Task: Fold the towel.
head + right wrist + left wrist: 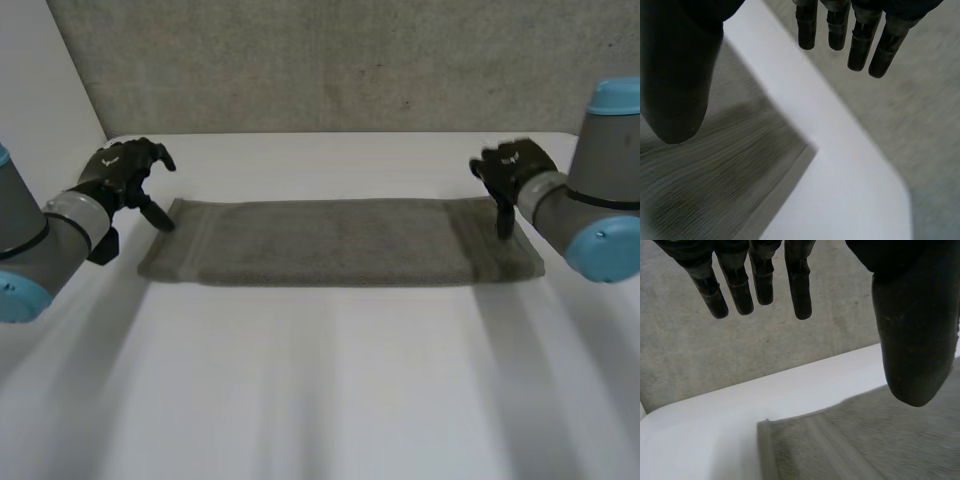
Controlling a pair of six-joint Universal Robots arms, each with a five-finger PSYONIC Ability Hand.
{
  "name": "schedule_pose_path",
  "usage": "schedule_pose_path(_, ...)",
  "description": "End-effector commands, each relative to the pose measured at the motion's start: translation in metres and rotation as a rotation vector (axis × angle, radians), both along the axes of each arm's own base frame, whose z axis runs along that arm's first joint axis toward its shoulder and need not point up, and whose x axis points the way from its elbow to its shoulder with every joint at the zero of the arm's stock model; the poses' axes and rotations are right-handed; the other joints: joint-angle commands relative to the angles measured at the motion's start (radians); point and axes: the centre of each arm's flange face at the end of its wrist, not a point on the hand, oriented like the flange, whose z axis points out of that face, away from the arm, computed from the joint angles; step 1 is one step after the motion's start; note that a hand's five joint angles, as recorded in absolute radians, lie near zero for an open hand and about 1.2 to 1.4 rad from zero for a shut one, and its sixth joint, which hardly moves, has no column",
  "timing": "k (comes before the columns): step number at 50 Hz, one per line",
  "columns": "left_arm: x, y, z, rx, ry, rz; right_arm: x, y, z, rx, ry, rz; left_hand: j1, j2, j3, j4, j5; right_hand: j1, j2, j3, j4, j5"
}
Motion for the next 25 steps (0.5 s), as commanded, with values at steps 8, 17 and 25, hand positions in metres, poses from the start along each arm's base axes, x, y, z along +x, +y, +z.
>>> schedule_pose_path(8, -0.011, 0.049, 0.001, -0.048, 0.008, -0.044, -0.039, 0.041, -0.036, 0.130, -0.001, -0.027, -0.048, -0.048, -0.059, -0.055, -0.014, -0.064, -0.071, -0.071, -0.082, -0.061)
schedule_pose_path(17, -0.017, 0.054, -0.008, -0.085, 0.014, -0.059, -0.043, 0.033, -0.055, 0.038, -0.009, -0.034, -0.048, -0.048, -0.059, -0.055, -0.014, 0.005, -0.002, -0.002, -0.013, 0.008)
schedule_pose_path(25, -0.009, 0.052, -0.018, -0.144, 0.022, -0.035, -0.055, 0.023, -0.068, 0.013, -0.014, -0.071, -0.045, -0.045, -0.056, -0.052, -0.011, 0.073, 0.066, 0.065, 0.054, 0.076)
